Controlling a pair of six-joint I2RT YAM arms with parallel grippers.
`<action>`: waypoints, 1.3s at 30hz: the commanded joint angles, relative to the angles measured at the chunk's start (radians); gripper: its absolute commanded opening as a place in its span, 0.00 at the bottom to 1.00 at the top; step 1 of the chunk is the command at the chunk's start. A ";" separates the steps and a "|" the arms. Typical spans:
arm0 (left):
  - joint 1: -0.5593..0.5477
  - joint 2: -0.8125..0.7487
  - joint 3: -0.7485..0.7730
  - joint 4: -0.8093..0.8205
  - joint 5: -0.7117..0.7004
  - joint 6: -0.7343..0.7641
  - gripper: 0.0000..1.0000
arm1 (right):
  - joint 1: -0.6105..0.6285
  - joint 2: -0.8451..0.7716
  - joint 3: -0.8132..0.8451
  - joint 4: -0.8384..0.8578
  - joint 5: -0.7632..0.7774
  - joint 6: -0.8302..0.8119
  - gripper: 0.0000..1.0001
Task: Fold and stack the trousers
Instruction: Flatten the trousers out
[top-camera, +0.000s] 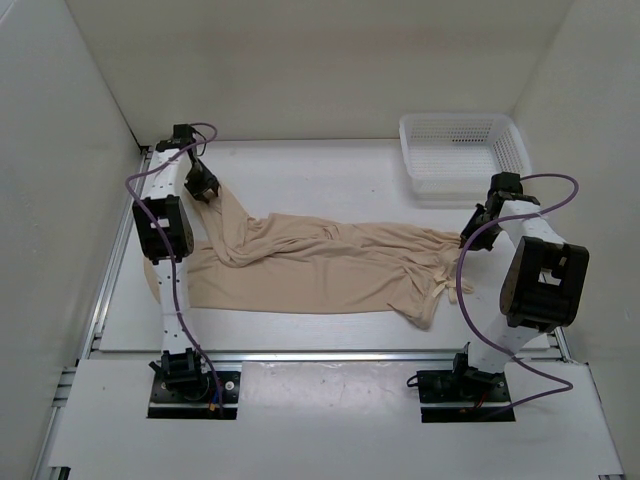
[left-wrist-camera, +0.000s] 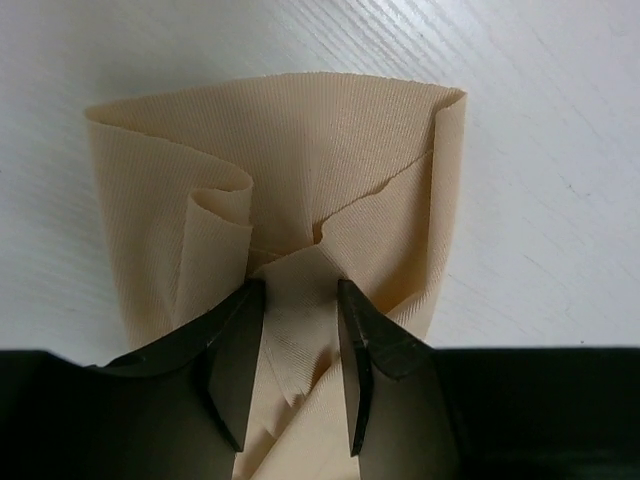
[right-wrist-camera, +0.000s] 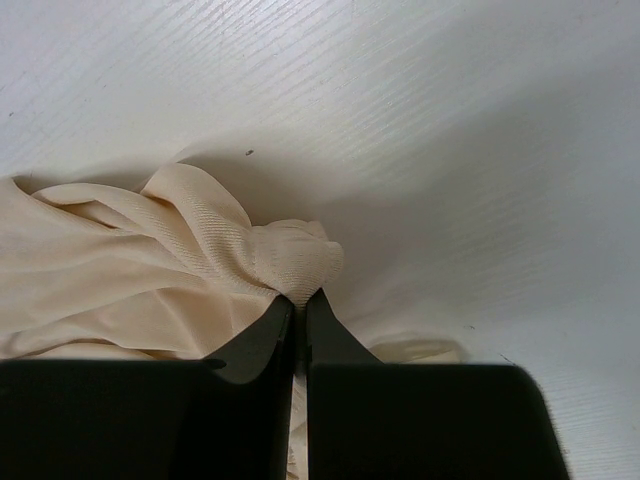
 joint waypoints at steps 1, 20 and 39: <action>-0.013 -0.004 0.042 0.010 0.029 0.021 0.47 | -0.004 0.002 0.039 0.000 -0.014 -0.019 0.00; 0.102 -0.420 -0.091 -0.045 -0.063 0.004 0.10 | -0.004 -0.123 0.077 -0.040 -0.004 0.039 0.00; 0.391 -1.073 -0.489 -0.067 0.023 0.073 0.10 | -0.004 -0.605 0.133 -0.191 0.167 0.024 0.00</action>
